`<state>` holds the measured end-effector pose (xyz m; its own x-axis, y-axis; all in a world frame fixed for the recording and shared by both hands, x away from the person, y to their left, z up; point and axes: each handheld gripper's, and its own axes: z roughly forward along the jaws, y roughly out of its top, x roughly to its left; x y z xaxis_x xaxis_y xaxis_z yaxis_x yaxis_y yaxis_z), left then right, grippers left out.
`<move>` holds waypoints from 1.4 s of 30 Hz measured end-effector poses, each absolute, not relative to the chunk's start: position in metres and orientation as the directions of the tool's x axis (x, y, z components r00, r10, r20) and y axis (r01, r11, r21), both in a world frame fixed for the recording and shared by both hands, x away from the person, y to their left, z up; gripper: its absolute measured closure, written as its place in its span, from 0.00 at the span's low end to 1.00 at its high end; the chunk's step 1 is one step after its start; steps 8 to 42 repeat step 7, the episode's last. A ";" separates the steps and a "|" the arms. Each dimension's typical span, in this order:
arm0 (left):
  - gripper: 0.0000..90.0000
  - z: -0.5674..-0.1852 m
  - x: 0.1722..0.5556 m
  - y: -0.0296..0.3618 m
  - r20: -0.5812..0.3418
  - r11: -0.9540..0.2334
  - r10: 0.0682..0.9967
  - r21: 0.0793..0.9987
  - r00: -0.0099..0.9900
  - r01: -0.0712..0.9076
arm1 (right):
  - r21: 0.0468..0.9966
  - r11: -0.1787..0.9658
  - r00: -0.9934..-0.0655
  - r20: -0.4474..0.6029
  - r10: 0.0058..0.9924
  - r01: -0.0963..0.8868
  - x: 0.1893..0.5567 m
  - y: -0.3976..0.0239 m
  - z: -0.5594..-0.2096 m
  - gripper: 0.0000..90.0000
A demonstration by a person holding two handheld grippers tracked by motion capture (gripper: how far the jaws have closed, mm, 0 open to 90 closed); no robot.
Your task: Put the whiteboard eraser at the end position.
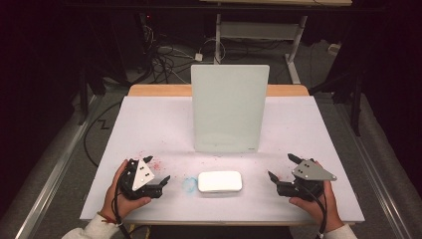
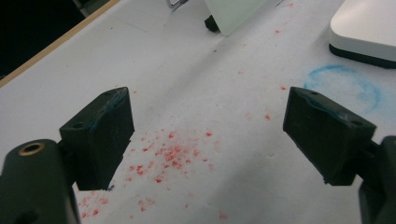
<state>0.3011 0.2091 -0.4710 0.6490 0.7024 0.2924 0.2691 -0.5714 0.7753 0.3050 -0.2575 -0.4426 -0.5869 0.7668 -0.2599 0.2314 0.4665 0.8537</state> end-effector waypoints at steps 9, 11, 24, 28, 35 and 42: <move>0.18 -0.471 0.302 0.209 0.289 -0.569 0.704 0.776 0.649 0.272 | 0.852 0.467 -0.585 -0.259 0.768 0.237 0.306 -0.258 -0.444 0.19; 0.18 -0.471 0.302 0.209 0.289 -0.569 0.704 0.776 0.649 0.272 | 0.852 0.467 -0.585 -0.259 0.768 0.237 0.306 -0.258 -0.444 0.19; 0.18 -0.471 0.302 0.209 0.289 -0.569 0.704 0.776 0.649 0.272 | 0.852 0.467 -0.585 -0.259 0.768 0.237 0.306 -0.258 -0.444 0.19; 0.18 -0.471 0.302 0.209 0.289 -0.569 0.704 0.776 0.649 0.272 | 0.852 0.467 -0.585 -0.259 0.768 0.237 0.306 -0.258 -0.444 0.19; 0.18 -0.471 0.302 0.209 0.289 -0.569 0.704 0.776 0.649 0.272 | 0.852 0.467 -0.585 -0.259 0.768 0.237 0.306 -0.258 -0.444 0.19; 0.18 -0.471 0.302 0.209 0.289 -0.569 0.704 0.776 0.649 0.272 | 0.852 0.467 -0.585 -0.259 0.768 0.237 0.306 -0.258 -0.444 0.19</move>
